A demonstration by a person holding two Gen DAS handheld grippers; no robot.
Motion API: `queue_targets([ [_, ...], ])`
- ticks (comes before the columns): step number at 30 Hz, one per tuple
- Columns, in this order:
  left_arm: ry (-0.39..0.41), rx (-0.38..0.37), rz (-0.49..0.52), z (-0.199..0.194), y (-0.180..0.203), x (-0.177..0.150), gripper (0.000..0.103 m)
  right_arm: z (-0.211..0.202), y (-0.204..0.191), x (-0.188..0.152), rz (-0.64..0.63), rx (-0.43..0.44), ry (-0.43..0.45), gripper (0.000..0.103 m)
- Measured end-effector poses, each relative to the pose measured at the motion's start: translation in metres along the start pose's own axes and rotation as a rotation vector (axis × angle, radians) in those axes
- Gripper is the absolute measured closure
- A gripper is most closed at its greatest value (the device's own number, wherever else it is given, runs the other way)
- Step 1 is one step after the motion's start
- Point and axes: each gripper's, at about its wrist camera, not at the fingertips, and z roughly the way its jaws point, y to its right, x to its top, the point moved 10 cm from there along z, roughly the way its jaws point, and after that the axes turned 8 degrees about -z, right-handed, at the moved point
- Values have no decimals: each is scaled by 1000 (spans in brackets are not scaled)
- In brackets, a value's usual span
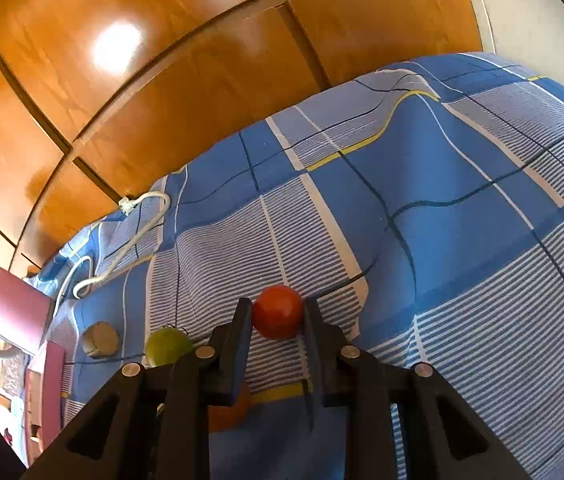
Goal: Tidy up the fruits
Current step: 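Grasp the red tomato with the right gripper while the left gripper grasps the orange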
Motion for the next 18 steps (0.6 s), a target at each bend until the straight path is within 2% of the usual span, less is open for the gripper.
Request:
queue_targets([
  [3,-25,-27,-19,8,3,-1,45,0,5,0,43,34,9,78],
  [10,-23,-54,-51,3,3,-1,47,-6,17,0,136,87,40,78],
  [15,-69,-45,0,6,8,-9,47,-7,17,0,135,75,46,78],
  [18,-81,-26,-8,12,5,-8,47,-7,15,0,121,68,44,78],
])
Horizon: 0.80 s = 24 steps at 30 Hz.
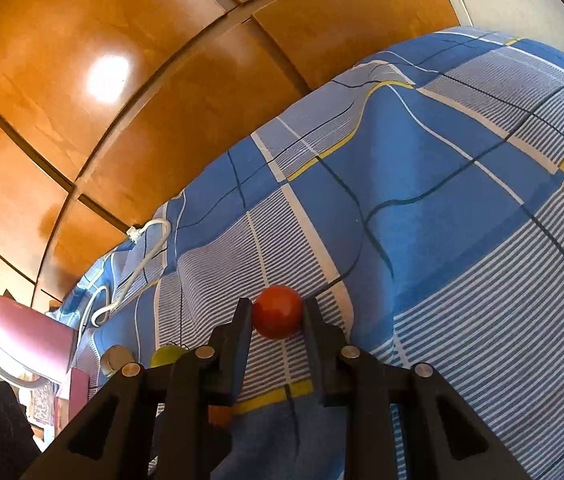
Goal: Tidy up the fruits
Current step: 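Grasp the red tomato with the right gripper while the left gripper grasps the orange, then lift the orange with the left gripper while the right gripper lifts the tomato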
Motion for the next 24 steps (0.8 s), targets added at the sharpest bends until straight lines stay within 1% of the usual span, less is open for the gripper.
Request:
queue_targets([
  [5,7,29,-8,5,-2,5,50,0,-2,-1,-25,-18,-3,78],
  [6,10,40,-12,7,-4,7,57,0,-3,-1,-32,-20,-5,78],
  [8,20,58,-29,9,-8,10,65,2,-5,-2,-48,-27,-9,77],
  [11,28,39,-61,10,-13,13,65,4,-6,-2,-63,-36,-15,77],
  [16,38,44,-58,11,-14,13,65,8,-8,-4,-87,-54,-22,77],
  [20,40,33,-67,10,-14,12,65,9,-7,-3,-76,-62,-13,76],
  [24,40,39,-64,11,-15,11,64,9,-7,-3,-70,-59,-11,76],
])
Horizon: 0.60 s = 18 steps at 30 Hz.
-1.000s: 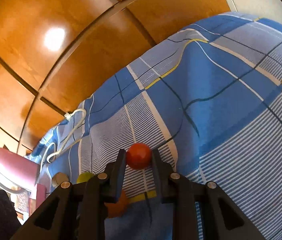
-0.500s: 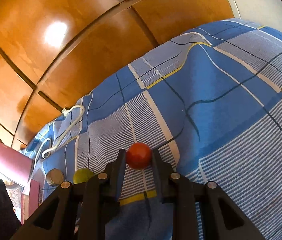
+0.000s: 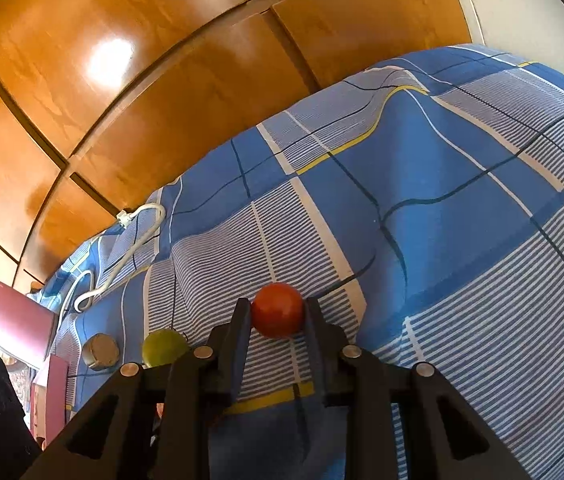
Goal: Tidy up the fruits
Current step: 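Lift the orange with the left gripper while the right gripper lifts the tomato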
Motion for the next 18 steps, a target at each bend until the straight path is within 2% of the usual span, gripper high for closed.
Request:
queue_targets([
  [10,23,44,19,-2,0,1,66,-1,0,0,0,3,5,77],
  [18,50,72,-48,-24,-21,-4,67,-2,-3,-2,-30,-25,3,77],
])
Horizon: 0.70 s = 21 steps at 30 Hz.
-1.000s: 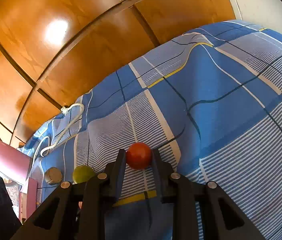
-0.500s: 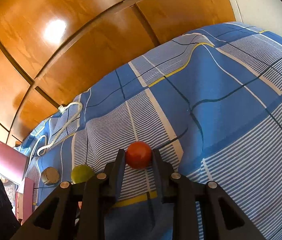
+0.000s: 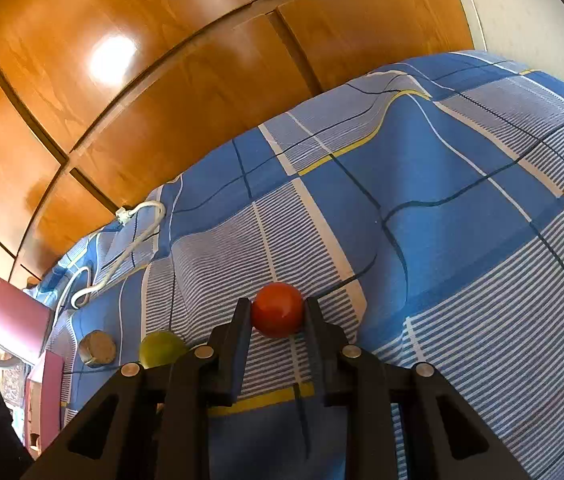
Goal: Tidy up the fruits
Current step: 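Lift the orange with the left gripper while the right gripper lifts the tomato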
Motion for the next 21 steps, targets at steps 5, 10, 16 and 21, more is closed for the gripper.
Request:
queue_targets([
  [5,29,37,-53,-27,-30,-9,67,-4,-3,-4,-10,7,-2,77],
  [10,57,83,-71,-55,-61,-20,67,-12,-17,-18,-51,27,-33,77],
  [16,113,176,27,-84,-82,-39,66,-19,-56,-49,-195,38,-101,77],
  [21,168,196,10,-99,-101,-46,66,-26,-80,-72,-336,5,-143,77],
])
